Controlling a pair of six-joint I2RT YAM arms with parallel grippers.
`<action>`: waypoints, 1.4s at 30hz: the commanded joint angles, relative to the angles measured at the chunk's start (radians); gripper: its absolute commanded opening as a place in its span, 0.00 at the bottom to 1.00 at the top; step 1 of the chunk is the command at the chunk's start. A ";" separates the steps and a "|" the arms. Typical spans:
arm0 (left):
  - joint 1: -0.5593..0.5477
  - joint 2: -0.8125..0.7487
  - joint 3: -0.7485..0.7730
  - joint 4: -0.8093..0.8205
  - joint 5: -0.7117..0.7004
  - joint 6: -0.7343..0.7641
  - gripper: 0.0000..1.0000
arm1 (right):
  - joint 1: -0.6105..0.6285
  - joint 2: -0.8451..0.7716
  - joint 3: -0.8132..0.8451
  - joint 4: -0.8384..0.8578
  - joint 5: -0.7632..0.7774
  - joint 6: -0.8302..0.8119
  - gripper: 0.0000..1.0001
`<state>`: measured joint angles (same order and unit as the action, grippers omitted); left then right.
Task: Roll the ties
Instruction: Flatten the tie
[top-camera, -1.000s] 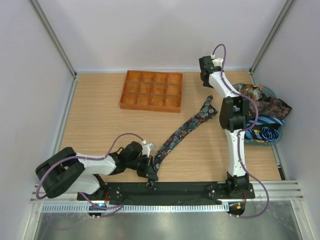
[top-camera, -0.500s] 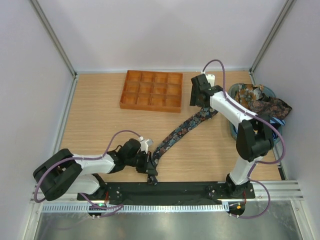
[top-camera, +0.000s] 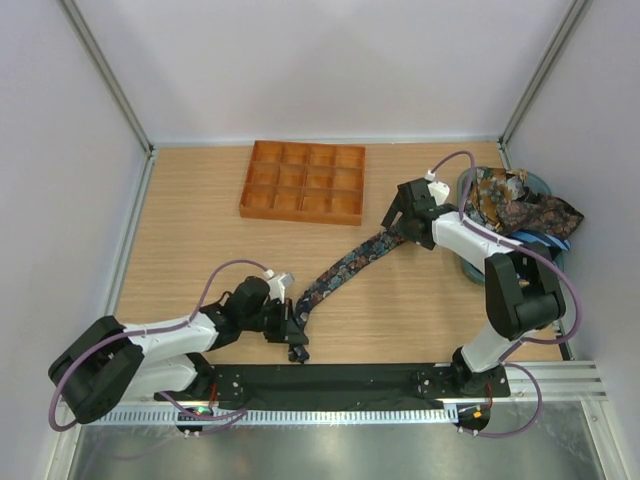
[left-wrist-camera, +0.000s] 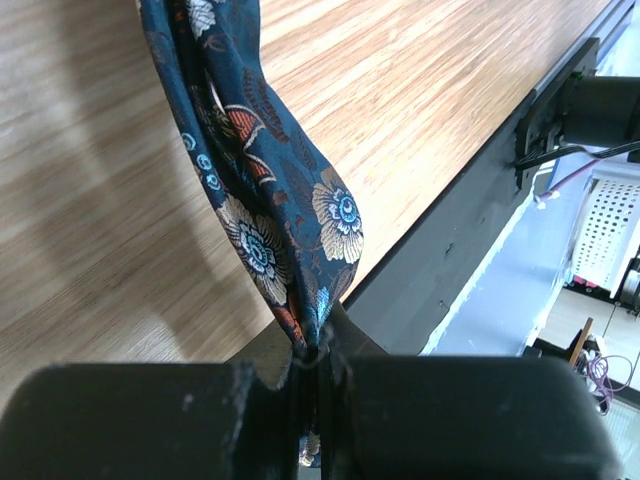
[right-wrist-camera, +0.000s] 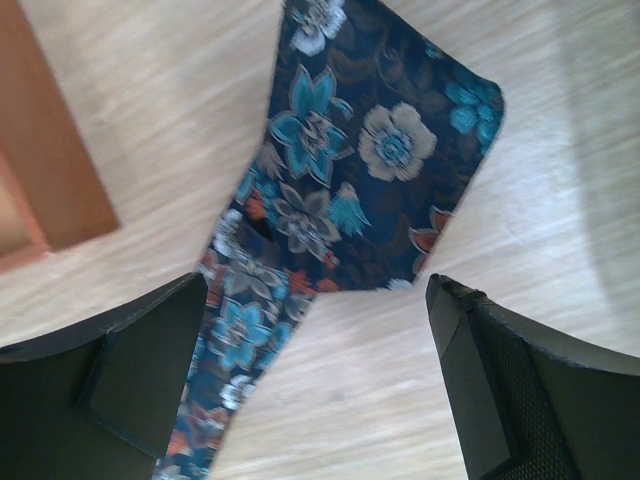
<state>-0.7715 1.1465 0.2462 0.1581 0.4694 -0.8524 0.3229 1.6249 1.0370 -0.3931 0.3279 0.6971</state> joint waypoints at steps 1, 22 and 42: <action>0.005 -0.024 -0.015 -0.012 0.023 0.001 0.00 | -0.016 0.003 0.000 0.126 -0.035 0.116 1.00; 0.021 -0.077 -0.013 -0.084 0.023 0.016 0.05 | -0.183 0.291 0.500 0.126 -0.026 -0.019 0.94; 0.023 -0.410 0.249 -0.672 -0.418 -0.016 0.89 | -0.004 -0.046 0.117 0.042 -0.127 -0.205 0.83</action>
<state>-0.7540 0.7887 0.4416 -0.2974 0.2649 -0.8391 0.2901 1.6524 1.1790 -0.3542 0.2119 0.5163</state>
